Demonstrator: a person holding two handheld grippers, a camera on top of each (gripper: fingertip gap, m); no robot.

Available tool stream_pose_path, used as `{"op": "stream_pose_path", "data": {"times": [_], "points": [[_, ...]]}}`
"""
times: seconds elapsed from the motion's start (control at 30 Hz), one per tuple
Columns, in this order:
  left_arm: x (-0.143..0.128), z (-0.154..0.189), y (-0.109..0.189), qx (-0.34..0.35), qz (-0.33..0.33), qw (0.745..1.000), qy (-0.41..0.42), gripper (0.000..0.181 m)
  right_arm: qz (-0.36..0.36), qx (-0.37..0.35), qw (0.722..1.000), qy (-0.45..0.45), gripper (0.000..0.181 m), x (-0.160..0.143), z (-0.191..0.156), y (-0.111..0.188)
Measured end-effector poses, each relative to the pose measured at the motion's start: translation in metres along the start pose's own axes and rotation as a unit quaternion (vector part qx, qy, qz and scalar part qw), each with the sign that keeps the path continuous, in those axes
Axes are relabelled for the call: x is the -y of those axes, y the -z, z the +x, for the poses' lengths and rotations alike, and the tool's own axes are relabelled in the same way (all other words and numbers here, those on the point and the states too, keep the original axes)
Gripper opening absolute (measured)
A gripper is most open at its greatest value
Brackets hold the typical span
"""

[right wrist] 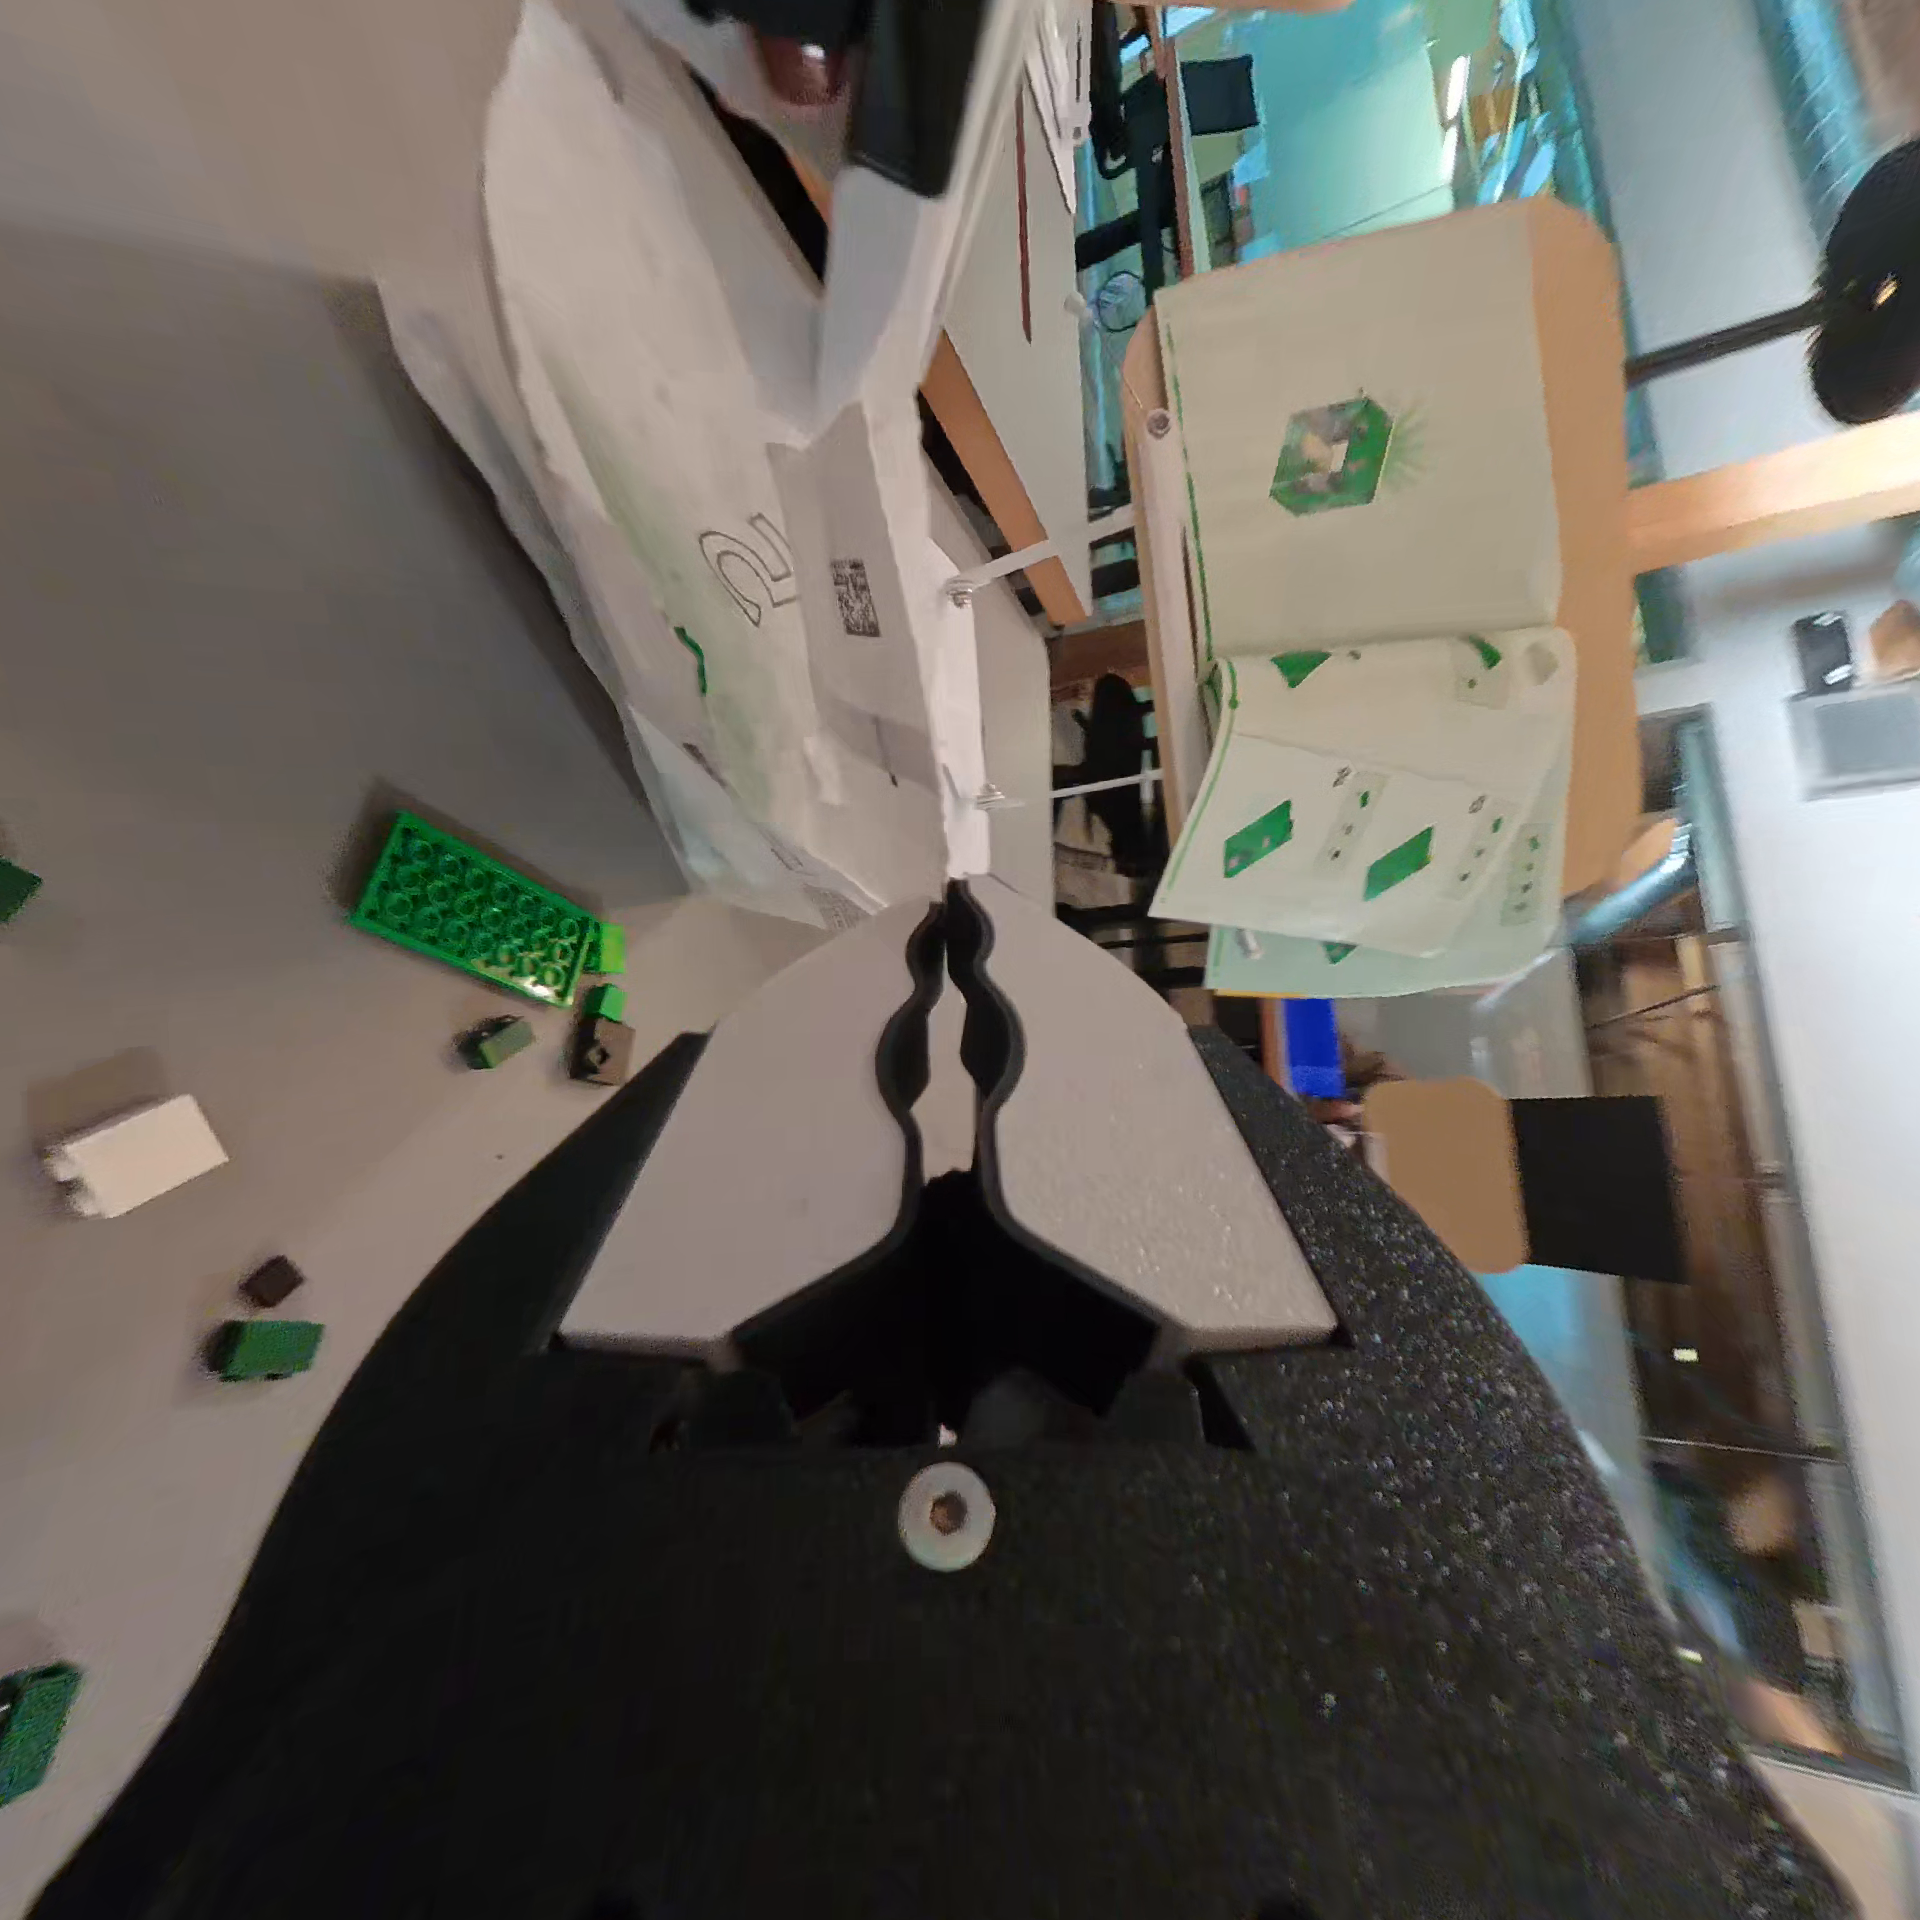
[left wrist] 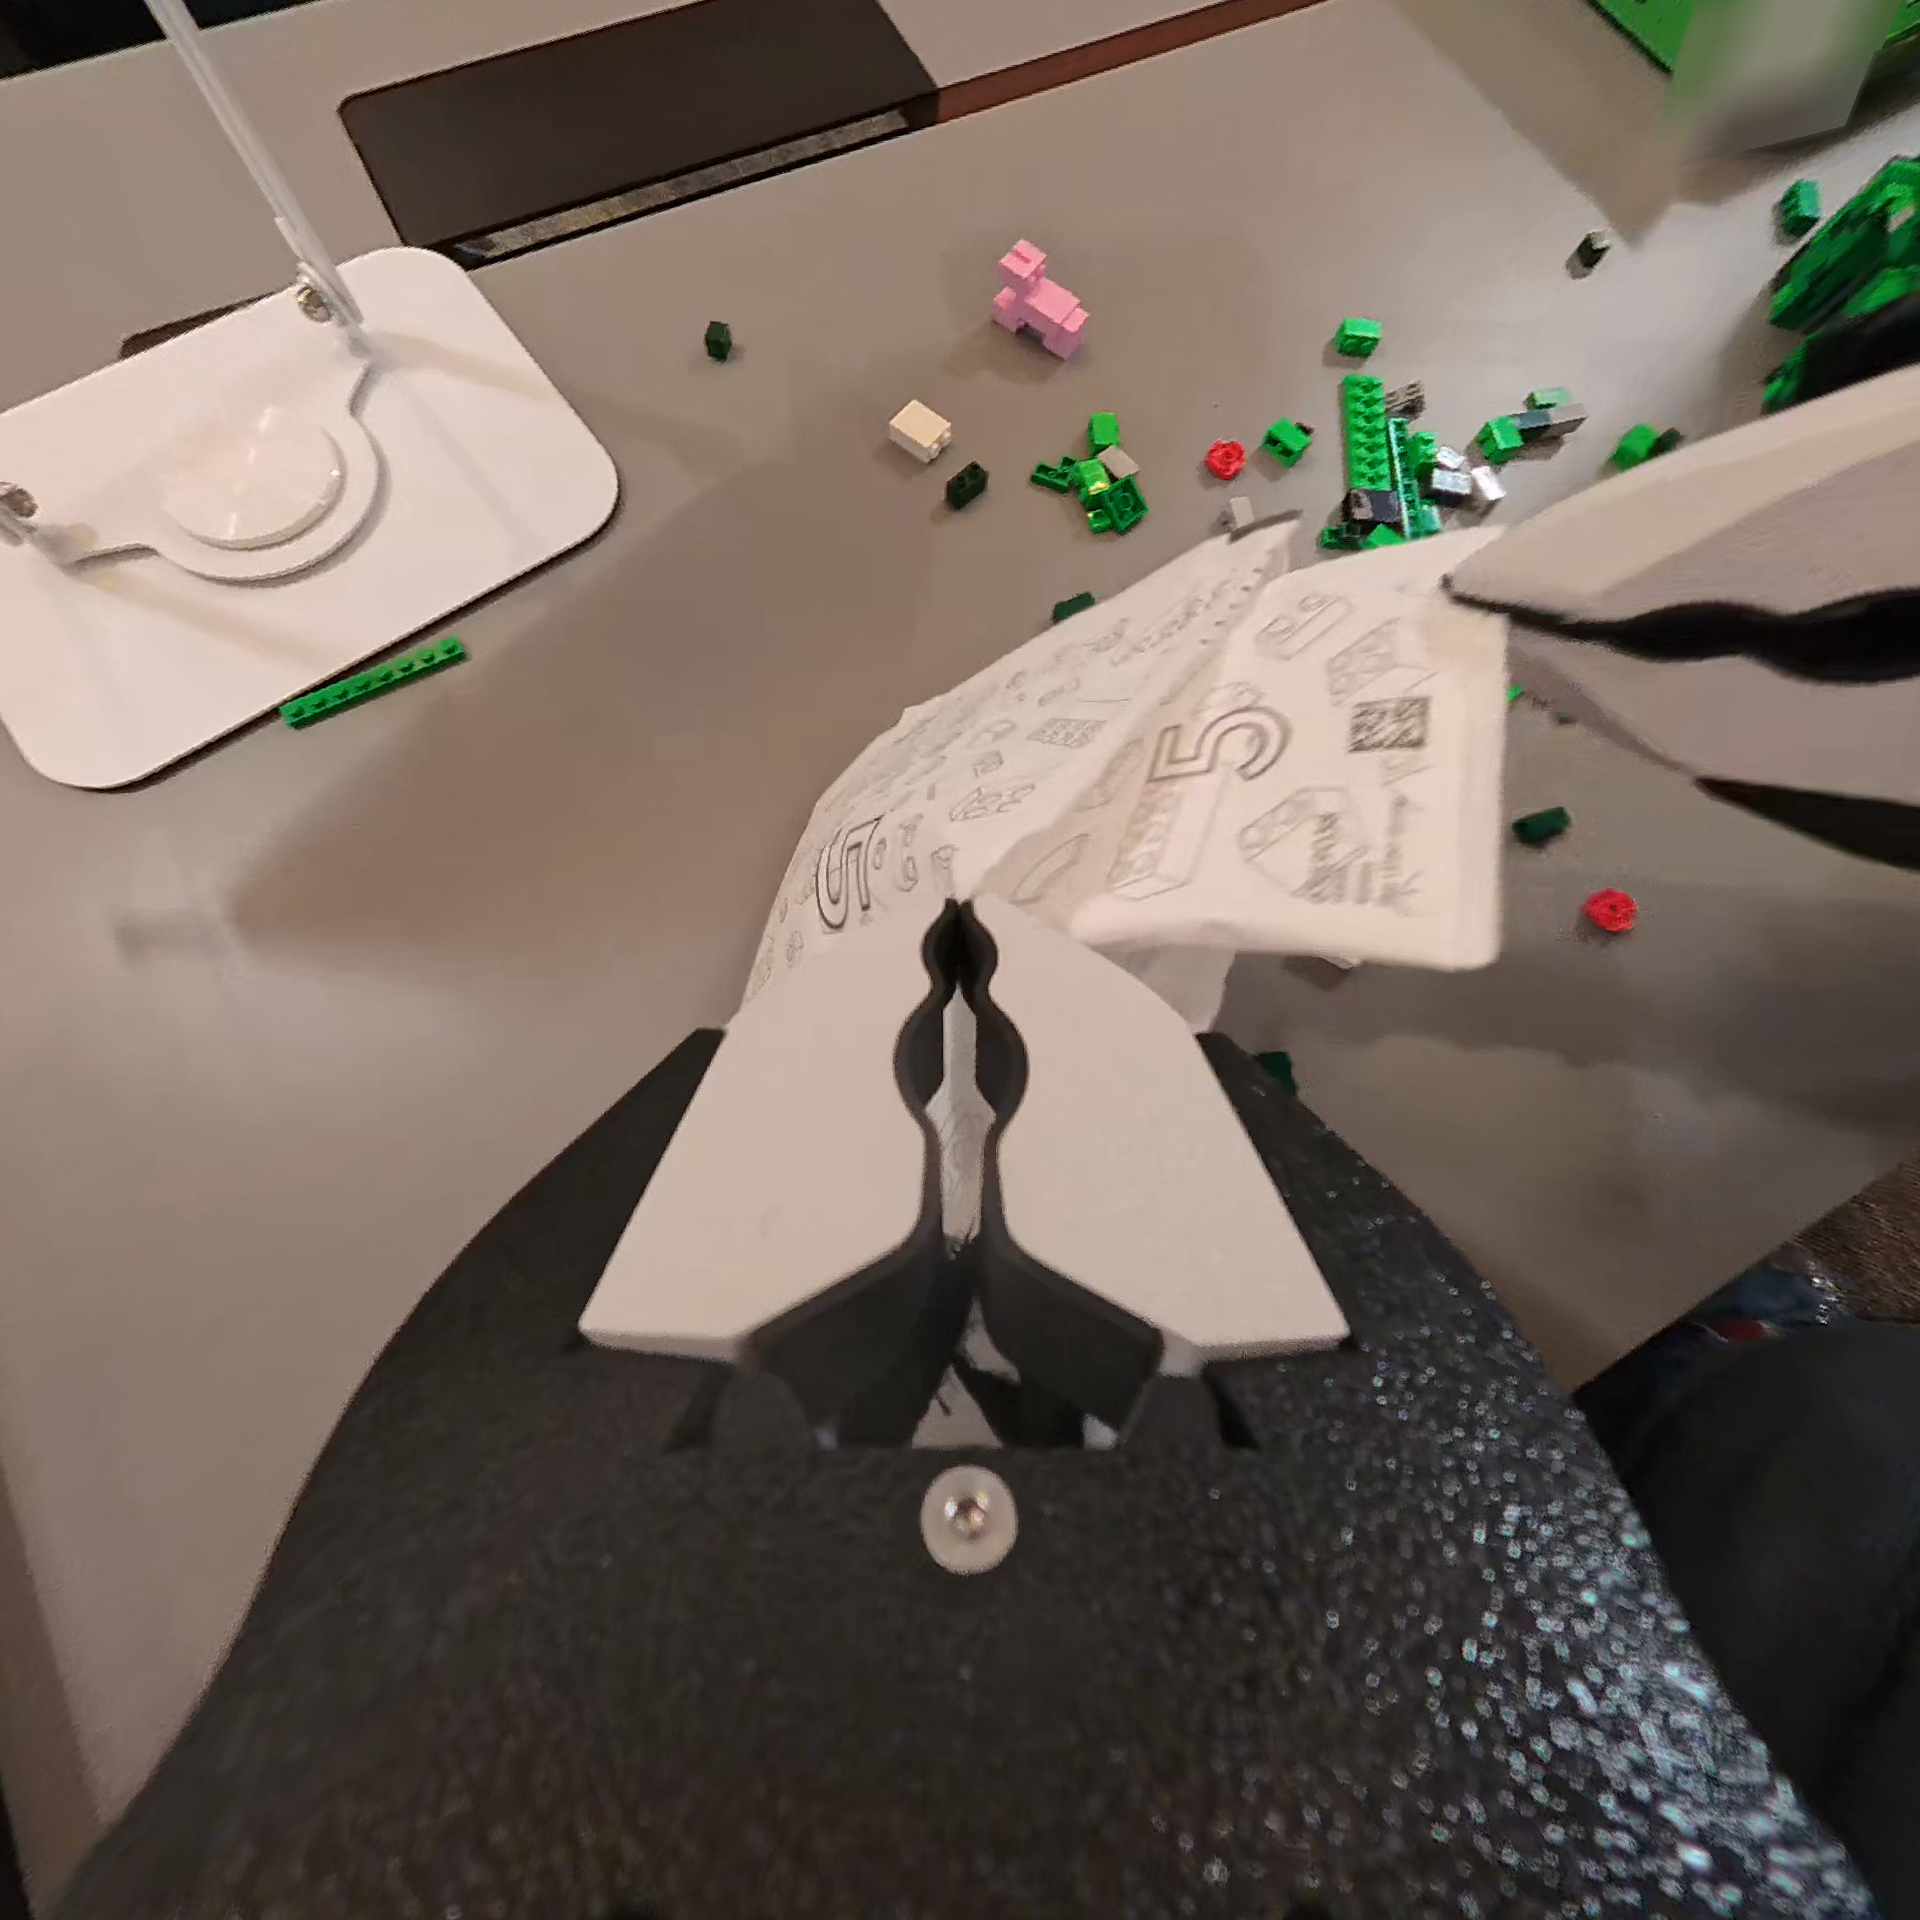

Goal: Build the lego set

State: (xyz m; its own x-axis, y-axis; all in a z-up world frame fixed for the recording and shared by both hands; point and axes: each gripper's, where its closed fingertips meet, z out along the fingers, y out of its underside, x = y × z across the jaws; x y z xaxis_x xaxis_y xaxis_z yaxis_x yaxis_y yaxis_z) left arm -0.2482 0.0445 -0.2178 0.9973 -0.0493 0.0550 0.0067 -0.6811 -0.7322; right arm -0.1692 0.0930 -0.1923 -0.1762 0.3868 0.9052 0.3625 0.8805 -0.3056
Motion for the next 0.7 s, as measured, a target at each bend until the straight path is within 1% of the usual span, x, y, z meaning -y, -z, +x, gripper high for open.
{"op": "stream_pose_path", "data": {"times": [0.17, 0.3, 0.37, 0.43, 0.5, 0.57, 0.63, 0.7], "points": [[0.002, 0.008, -0.001, -0.022, 0.009, 1.0, 0.002, 0.0, -0.02, -0.032, 0.993, 0.11, 0.001, 0.012, -0.014, -0.013], [0.003, 0.01, -0.001, -0.023, 0.01, 1.0, 0.0, 0.0, -0.038, -0.031, 0.989, 0.141, 0.001, 0.012, -0.019, -0.025], [0.003, 0.01, -0.001, -0.022, 0.009, 1.0, -0.001, 0.0, -0.051, -0.02, 0.989, 0.136, 0.001, 0.008, -0.021, -0.029], [0.003, 0.009, -0.002, -0.021, 0.008, 1.0, -0.001, 0.0, -0.038, -0.013, 0.992, 0.118, 0.001, 0.01, -0.021, -0.03], [0.003, 0.009, -0.002, -0.022, 0.009, 1.0, -0.001, 0.0, -0.034, 0.007, 0.995, 0.097, 0.008, 0.011, -0.024, -0.029], [0.004, 0.011, -0.002, -0.024, 0.01, 1.0, -0.004, 0.0, -0.039, 0.022, 0.996, 0.082, 0.019, 0.011, -0.025, -0.03], [0.005, 0.012, -0.004, -0.021, 0.008, 1.0, -0.009, 0.0, -0.048, 0.033, 0.995, 0.076, 0.022, 0.01, -0.026, -0.03], [0.006, 0.01, -0.004, -0.013, 0.006, 1.0, -0.014, 0.0, -0.043, 0.038, 0.997, 0.055, 0.021, 0.01, -0.022, -0.025]]}}
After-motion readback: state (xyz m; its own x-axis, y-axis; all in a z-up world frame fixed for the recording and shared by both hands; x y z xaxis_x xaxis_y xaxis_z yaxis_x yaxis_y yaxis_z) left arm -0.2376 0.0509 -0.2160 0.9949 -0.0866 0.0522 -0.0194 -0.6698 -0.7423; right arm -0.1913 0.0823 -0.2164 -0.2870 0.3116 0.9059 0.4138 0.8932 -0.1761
